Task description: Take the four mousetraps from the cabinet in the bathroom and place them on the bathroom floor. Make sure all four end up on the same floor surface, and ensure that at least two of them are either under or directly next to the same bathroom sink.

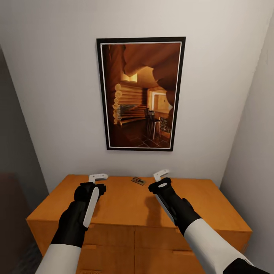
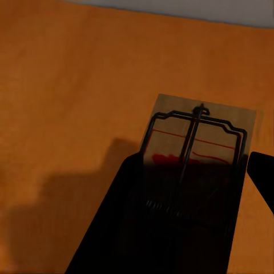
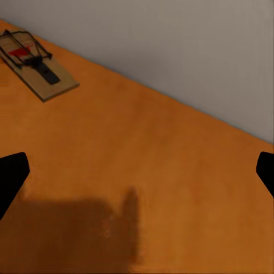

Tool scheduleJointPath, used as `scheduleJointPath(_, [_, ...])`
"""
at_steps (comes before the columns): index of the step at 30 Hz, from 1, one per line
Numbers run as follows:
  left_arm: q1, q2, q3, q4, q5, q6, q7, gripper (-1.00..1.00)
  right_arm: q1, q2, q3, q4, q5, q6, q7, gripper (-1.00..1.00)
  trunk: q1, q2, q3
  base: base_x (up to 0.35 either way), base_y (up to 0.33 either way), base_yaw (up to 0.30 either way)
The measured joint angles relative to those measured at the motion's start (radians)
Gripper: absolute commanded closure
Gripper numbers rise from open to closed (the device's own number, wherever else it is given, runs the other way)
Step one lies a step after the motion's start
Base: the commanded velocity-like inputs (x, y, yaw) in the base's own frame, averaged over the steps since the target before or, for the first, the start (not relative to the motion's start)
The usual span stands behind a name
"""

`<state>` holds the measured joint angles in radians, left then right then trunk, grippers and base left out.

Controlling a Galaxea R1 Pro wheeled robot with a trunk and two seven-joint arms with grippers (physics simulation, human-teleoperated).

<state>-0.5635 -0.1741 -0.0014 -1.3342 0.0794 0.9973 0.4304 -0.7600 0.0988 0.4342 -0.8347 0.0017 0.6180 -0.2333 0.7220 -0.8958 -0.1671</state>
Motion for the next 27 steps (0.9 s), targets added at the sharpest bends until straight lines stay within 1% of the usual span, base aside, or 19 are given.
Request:
scheduleJointPath(18, [0.0, 0.0, 0.0, 0.002, 0.0, 0.0, 0.0, 1.0, 0.0, 0.001, 0.002, 0.0, 0.0, 0.0, 0.0, -1.0, 0.0, 0.0, 0.0, 0.0, 0.0, 0.3])
scheduleJointPath(27, [0.0, 0.0, -0.001, 0.017, 0.0, -0.001, 0.001, 1.0, 0.0, 0.001, 0.002, 0.001, 0.0, 0.001, 0.0, -1.0, 0.0, 0.0, 0.0, 0.0, 0.0, 0.3])
